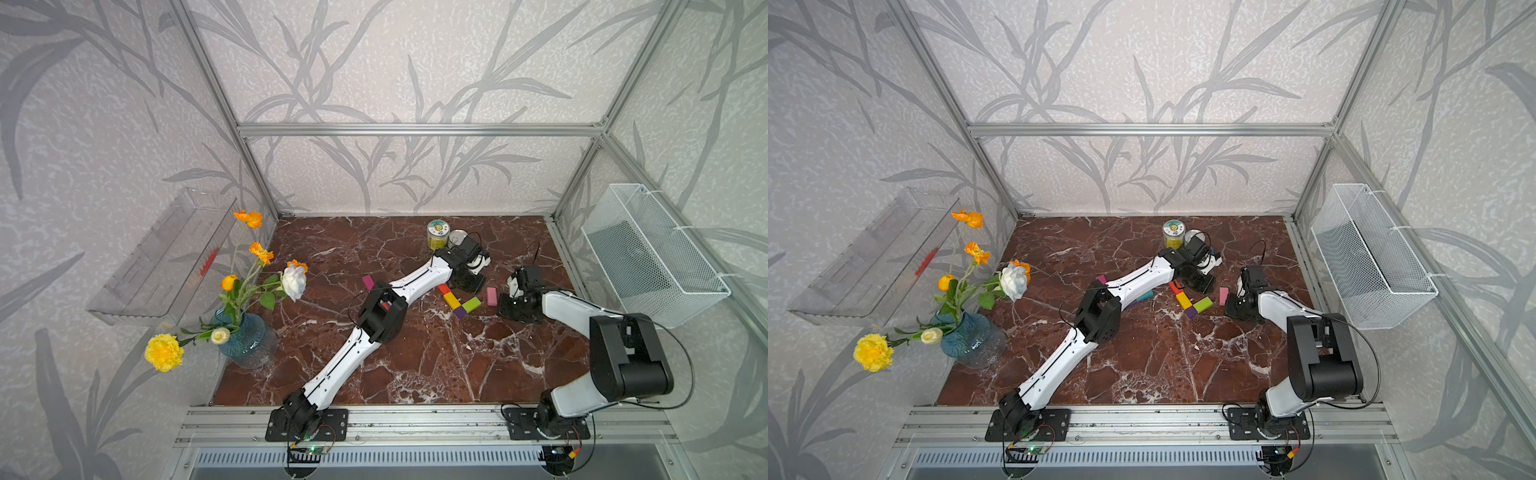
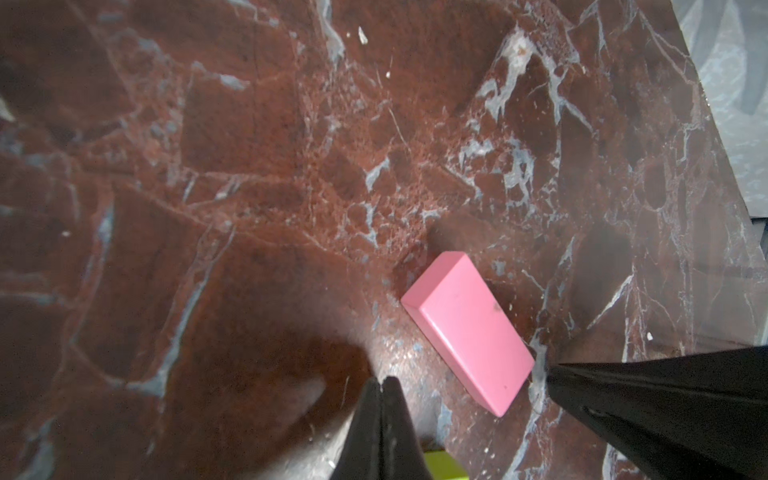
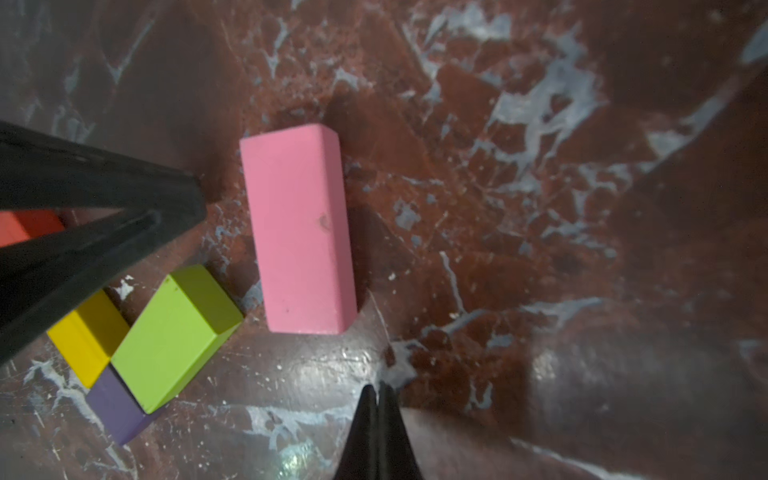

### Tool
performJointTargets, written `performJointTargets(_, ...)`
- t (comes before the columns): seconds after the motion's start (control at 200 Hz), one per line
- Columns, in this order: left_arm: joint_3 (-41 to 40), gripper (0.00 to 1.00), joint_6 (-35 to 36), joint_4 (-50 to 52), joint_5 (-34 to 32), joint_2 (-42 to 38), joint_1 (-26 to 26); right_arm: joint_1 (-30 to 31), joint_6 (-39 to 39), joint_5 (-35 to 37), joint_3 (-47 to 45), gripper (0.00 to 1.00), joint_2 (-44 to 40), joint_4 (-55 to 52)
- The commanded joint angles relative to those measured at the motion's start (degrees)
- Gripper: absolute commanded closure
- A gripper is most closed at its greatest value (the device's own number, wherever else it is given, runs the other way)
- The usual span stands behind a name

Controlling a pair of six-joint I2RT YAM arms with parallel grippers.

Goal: Assemble the letter v with building blocks
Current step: Assemble the building block at the center of the board.

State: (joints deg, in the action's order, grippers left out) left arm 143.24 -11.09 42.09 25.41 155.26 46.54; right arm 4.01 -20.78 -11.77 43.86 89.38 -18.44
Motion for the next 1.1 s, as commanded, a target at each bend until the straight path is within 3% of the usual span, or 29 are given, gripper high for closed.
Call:
performJointTargets(0.0,2.3,0.99,0.2,0.5,-0.9,1.4,0.7,-0.2,0.2,-2.1,2.0,1.00,1.4,0.3)
performJointTargets(0.33,2.5,0.96,0.8,1.0,-2.4,2.0,0.6,0.2,-0.2,-4.2,6.2,1.00,7.2,0.1)
performJointTargets(0.54,2.5,0.96,-2.6,1.1,-2.4,2.5,-1.2,1.2,-0.1,-6.5,8.4,1.00,10.6,0.3)
performJointTargets(0.72,2.1,0.98,-6.8,-1.6,0.3,2.5,-3.1,1.5,-0.1,-8.0,7.8,1.00,7.9,0.5)
performJointTargets(0.85,2.1,0.97,-7.5,-3.3,1.2,2.5,-3.2,0.6,1.1,-5.2,7.6,1.00,2.8,-1.9)
performJointTargets(1.095,2.0,0.88,-9.1,-7.8,3.0,3.2,-3.0,-1.5,2.8,-2.6,9.2,1.00,2.9,-4.2)
